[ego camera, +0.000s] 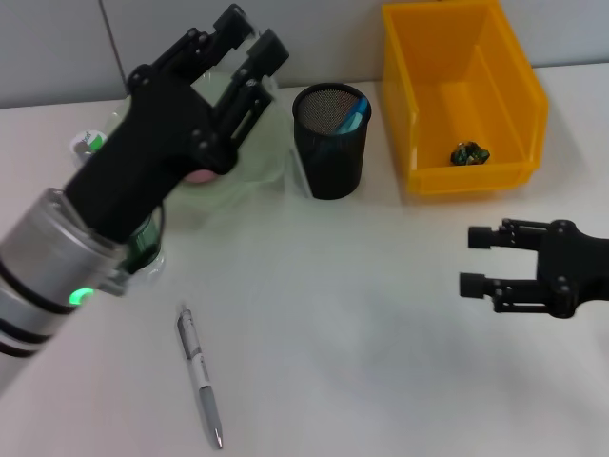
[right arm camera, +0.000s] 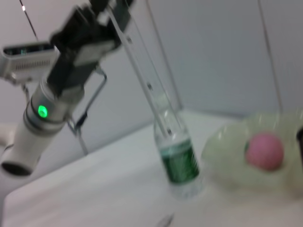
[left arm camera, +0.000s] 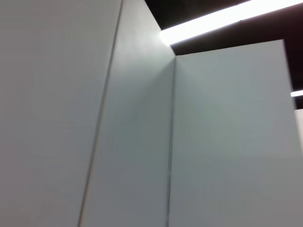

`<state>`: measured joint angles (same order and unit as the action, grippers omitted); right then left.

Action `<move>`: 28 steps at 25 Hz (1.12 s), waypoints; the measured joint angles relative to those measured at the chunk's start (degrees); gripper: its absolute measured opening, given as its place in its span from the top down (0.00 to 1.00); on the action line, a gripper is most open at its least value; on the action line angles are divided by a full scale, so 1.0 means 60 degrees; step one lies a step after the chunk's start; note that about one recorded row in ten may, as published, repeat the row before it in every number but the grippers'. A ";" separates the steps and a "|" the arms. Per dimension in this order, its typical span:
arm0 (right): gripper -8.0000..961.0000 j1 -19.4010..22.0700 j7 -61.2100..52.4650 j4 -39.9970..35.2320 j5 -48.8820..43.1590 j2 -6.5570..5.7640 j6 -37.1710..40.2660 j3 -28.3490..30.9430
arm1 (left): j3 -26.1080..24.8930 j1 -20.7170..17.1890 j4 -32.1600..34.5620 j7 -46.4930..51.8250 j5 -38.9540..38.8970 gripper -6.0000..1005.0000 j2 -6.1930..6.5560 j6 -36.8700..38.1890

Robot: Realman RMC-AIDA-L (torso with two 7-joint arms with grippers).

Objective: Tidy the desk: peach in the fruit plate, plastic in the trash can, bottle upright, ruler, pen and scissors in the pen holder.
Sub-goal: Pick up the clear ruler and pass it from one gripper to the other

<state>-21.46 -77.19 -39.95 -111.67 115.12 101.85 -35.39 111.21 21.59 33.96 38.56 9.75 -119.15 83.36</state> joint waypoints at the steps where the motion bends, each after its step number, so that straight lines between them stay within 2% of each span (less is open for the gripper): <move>1: 0.20 0.0010 0.0383 0.0004 0.0001 0.0138 -0.0012 0.0245 | 0.0624 0.0015 0.0058 -0.0521 -0.0776 0.60 -0.0002 -0.0254; 4: 0.20 0.0021 0.1675 0.0156 0.0023 0.0572 -0.0134 0.0881 | 0.1997 0.0053 0.0354 -0.1575 -0.2719 0.60 -0.0002 -0.0987; 6: 0.20 -0.0028 0.2579 0.0611 0.0226 0.0690 -0.0225 0.1102 | 0.2673 0.0083 0.0570 -0.2274 -0.3755 0.60 -0.0001 -0.1350; 10: 0.20 -0.0160 0.4563 0.2246 0.1470 0.0674 -0.0403 0.1149 | 0.3606 0.0108 0.1077 -0.3565 -0.5283 0.60 -0.0003 -0.1875; 16: 0.20 -0.0587 0.7260 0.4150 0.2908 0.0691 -0.0759 0.1118 | 0.3932 0.0286 0.1291 -0.4033 -0.5995 0.60 -0.0002 -0.2374; 22: 0.20 -0.1240 0.8550 0.5345 0.3455 0.0726 -0.1074 0.1173 | 0.4571 0.0522 0.1507 -0.5071 -0.7289 0.59 -0.0003 -0.2634; 28: 0.20 -0.1877 0.8714 0.5978 0.3605 0.0750 -0.1490 0.1206 | 0.4784 0.0601 0.1660 -0.5724 -0.7479 0.59 -0.0004 -0.2855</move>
<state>-32.73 -24.91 -4.08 -90.03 119.62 92.92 -28.15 139.91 25.20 43.93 4.22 -35.12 -119.18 66.22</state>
